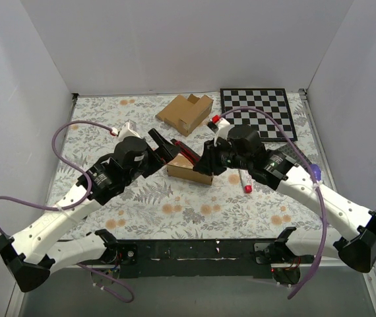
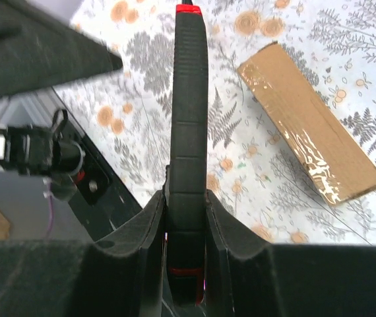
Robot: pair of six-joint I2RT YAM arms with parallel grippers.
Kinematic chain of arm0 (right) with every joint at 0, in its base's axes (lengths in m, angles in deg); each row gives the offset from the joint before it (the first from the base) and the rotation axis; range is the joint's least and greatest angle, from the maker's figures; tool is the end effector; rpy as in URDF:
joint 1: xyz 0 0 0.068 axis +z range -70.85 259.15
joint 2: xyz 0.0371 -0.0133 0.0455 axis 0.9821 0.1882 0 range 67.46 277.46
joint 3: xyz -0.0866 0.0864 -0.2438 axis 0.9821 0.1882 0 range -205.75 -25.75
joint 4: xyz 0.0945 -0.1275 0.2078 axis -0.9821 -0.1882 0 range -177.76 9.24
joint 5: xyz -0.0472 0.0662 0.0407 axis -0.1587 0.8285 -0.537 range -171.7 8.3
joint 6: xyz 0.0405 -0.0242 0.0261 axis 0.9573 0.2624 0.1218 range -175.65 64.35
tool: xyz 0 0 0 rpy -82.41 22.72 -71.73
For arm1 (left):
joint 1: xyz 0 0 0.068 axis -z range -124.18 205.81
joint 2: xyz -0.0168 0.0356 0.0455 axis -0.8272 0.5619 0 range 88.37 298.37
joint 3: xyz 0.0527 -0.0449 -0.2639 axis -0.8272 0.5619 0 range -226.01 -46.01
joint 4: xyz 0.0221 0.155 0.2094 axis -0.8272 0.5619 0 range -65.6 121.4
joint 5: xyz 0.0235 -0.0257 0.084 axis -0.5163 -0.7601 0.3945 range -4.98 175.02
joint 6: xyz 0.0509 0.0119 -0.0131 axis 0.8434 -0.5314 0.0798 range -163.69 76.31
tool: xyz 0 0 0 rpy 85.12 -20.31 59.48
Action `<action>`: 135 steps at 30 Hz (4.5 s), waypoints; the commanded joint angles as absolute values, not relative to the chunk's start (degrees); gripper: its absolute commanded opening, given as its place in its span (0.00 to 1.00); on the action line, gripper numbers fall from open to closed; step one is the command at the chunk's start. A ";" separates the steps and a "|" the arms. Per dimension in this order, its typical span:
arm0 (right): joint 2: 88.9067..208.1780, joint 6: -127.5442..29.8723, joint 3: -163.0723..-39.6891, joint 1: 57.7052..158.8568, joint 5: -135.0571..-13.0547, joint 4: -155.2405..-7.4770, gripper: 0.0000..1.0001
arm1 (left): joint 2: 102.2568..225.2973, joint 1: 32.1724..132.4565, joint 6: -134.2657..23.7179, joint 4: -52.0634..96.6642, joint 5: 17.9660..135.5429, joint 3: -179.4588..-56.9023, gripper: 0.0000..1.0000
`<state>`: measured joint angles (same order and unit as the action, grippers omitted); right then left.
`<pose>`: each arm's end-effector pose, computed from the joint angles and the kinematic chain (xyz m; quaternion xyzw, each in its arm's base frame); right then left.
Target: Unpack the express box
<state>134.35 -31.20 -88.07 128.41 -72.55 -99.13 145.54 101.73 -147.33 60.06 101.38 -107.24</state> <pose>0.1693 0.2052 0.3540 -0.2215 0.8020 0.3835 0.4008 0.1527 -0.1432 0.3559 -0.4779 0.7232 -0.4333 0.2467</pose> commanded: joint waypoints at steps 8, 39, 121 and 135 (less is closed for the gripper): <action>137.69 -45.10 -95.01 127.05 -54.04 -118.82 0.01 | 143.49 87.73 -121.57 48.50 79.42 -106.31 0.98; 135.66 -55.47 -96.76 125.30 -37.57 -123.65 0.01 | 146.21 88.95 -97.40 44.09 24.28 -97.34 0.52; 117.38 -8.02 -64.07 122.66 -59.02 -49.65 0.60 | 146.64 94.40 -140.02 -24.90 41.86 -75.81 0.00; 118.79 -6.61 -63.45 122.66 -56.65 -48.51 0.60 | 148.92 94.49 -141.16 -27.10 43.88 -76.16 0.00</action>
